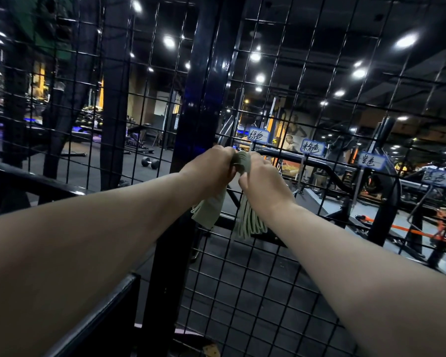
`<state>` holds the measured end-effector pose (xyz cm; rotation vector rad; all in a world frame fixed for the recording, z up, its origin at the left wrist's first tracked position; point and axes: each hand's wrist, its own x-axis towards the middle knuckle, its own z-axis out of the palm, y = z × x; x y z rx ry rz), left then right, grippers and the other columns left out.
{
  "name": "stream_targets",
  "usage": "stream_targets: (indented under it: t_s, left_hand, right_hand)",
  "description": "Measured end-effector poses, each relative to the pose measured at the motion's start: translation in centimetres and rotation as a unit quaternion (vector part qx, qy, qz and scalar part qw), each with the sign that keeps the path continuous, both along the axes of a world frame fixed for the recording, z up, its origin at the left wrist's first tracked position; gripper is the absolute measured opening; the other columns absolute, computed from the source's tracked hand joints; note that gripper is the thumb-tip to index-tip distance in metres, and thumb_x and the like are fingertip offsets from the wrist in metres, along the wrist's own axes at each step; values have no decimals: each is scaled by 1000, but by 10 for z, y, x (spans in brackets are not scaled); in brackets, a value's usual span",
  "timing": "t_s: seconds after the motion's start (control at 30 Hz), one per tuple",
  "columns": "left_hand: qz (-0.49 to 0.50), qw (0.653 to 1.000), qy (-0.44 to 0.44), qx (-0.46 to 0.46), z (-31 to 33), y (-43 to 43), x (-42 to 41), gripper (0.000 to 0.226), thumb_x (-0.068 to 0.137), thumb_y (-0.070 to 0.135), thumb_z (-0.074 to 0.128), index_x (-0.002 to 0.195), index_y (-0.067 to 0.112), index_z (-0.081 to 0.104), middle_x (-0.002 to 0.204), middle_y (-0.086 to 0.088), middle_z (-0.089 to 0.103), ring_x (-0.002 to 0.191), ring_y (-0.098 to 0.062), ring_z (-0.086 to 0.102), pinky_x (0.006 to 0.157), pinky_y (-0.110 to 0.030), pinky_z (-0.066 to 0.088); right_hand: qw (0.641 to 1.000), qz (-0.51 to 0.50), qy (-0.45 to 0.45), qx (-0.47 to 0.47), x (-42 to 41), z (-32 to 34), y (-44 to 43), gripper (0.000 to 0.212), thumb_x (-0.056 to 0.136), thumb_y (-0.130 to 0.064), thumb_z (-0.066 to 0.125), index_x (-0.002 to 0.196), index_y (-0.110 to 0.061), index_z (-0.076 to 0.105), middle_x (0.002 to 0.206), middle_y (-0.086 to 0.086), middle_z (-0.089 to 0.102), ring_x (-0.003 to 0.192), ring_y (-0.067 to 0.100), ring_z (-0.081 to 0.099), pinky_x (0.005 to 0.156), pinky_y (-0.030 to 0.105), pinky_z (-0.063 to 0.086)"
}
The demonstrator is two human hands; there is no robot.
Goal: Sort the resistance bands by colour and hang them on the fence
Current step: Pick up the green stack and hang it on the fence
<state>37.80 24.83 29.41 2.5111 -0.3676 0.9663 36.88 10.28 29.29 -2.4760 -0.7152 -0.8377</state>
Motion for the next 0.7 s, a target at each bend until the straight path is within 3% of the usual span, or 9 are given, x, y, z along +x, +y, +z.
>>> stream_targets:
  t_s: [0.17, 0.33, 0.43, 0.5, 0.6, 0.7]
  left_hand:
    - [-4, 1000, -8, 7, 1, 1, -1, 18, 98, 22, 53, 109, 11, 62, 103, -4, 59, 85, -18, 61, 71, -28, 50]
    - [-10, 1000, -10, 22, 3, 3, -2, 18, 98, 20, 55, 112, 12, 62, 105, -3, 59, 83, -15, 61, 61, -16, 40]
    - [-16, 1000, 2, 23, 4, 2, -4, 20, 97, 20, 57, 115, 14, 63, 109, -5, 60, 90, -21, 63, 76, -31, 53]
    - [-16, 1000, 13, 23, 4, 2, -6, 22, 97, 22, 56, 116, 13, 63, 109, -7, 62, 92, -22, 65, 83, -40, 55]
    - [-12, 999, 24, 18, 2, 2, -8, 21, 99, 23, 53, 114, 9, 60, 108, -9, 63, 90, -23, 65, 83, -43, 55]
    - [-9, 999, 41, 1, -3, -2, -8, 18, 99, 20, 50, 111, 7, 53, 110, -11, 59, 92, -26, 63, 82, -43, 54]
  right_hand:
    - [1000, -15, -13, -8, -2, 4, 0, 26, 96, -15, 56, 121, -11, 47, 103, 6, 56, 88, 27, 60, 78, 46, 56]
    - [999, -25, -31, -16, 0, 2, -1, 35, 96, -18, 54, 129, -17, 43, 116, 9, 57, 94, 31, 62, 77, 44, 55]
    - [999, -5, -42, -21, 2, 2, 0, 42, 97, -18, 52, 136, -27, 40, 114, 10, 58, 96, 33, 62, 80, 48, 55]
    - [998, -2, -55, -15, 3, 2, 2, 30, 99, -20, 48, 128, -27, 46, 108, 9, 59, 92, 32, 63, 78, 48, 56]
    - [998, -2, -60, -6, 4, -1, 2, 23, 102, -21, 44, 125, -24, 47, 109, 9, 58, 93, 32, 61, 75, 46, 55]
    - [999, -5, -47, -5, 5, -8, 2, 36, 103, -17, 42, 138, -25, 40, 124, 13, 53, 108, 35, 57, 81, 47, 52]
